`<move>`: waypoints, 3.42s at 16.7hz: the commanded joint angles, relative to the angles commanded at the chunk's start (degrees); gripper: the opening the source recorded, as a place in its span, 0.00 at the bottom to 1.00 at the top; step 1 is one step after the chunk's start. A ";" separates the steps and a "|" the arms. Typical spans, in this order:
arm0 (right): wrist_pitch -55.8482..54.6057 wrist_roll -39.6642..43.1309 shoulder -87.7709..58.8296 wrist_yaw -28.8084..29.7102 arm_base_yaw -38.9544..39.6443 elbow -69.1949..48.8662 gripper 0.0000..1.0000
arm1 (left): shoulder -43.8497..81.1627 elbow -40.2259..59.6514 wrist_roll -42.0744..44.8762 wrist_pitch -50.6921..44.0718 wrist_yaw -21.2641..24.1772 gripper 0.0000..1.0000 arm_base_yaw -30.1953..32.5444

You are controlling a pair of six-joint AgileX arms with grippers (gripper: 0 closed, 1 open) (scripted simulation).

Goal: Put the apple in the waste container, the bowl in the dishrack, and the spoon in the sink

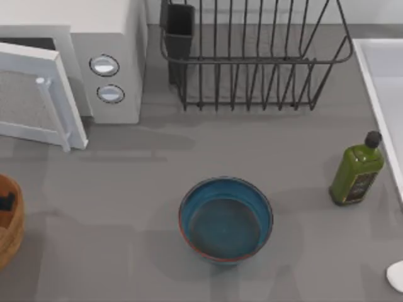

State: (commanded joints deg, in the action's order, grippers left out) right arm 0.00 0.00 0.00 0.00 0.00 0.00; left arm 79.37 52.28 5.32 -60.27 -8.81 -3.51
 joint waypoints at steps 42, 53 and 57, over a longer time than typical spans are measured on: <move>0.00 0.00 0.00 0.00 0.00 0.00 1.00 | -79.37 -52.28 -5.32 60.27 8.80 1.00 3.51; 12.96 -7.25 -16.90 0.12 7.38 -16.32 1.00 | -79.37 -52.28 -5.32 60.27 8.80 1.00 3.51; 27.16 -15.33 -39.32 -0.09 15.29 -34.31 1.00 | -79.37 -52.28 -5.32 60.27 8.80 1.00 3.51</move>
State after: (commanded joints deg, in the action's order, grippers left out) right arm 27.16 -15.33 -39.32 -0.09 15.29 -34.31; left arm 0.00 0.00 0.00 0.00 0.00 0.00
